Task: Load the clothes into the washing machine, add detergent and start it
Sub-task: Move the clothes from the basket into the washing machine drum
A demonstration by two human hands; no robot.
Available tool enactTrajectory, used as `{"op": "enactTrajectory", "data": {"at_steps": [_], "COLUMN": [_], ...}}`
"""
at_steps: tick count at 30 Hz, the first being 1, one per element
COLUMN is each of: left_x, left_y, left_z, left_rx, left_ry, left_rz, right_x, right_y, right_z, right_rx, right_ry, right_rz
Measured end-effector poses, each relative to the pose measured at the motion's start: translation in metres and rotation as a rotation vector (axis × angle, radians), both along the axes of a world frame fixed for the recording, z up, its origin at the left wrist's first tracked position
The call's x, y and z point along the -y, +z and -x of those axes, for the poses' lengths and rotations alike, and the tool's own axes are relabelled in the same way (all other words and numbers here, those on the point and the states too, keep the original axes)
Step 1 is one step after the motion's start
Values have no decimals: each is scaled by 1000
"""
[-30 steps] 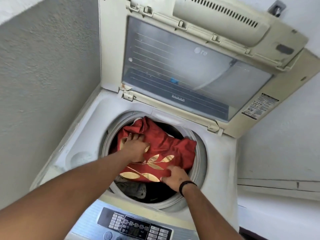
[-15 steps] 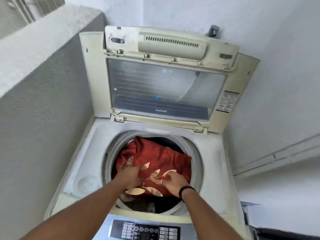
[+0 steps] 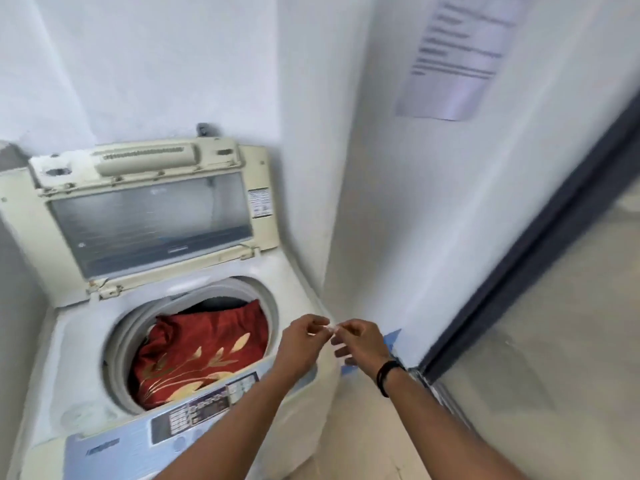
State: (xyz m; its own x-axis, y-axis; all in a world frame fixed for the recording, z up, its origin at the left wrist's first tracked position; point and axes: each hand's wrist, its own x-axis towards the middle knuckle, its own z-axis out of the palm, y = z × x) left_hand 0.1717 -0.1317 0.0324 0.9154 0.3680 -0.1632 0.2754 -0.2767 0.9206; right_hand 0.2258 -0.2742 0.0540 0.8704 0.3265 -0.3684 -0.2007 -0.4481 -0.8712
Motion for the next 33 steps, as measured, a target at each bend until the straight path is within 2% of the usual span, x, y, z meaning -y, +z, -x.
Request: {"op": "enactTrajectory", "data": {"at_steps": [5,11,15,23,27,30,33], "left_x": [129,263,336,484,558,609,643], "left_y": [31,25,17,-16,-49,-80,-119], "left_z": [13,43,62,70,68,64,55], "left_rx": [34,21,18,-57,-84,-178,-264], "left_ry": [-273,-629,-877,-1239,-1402,-1526,-1616], "left_rz": [-47,-86,-175,-308,-396,-446,-502], "right_x": [141,281,353,473,518,549,561], "right_y": [17,-6,-31,-65,-98,-132,-144], "right_z": [43,110,157,250,287,313,331], "right_rx": [42,22,30,15,-81,-239,-415], "right_ry": [-320,-722,-973,-1427,-1596,-1675,-1728], "right_rz": [-106,-266,-295,-340,-283,-144,-185]}}
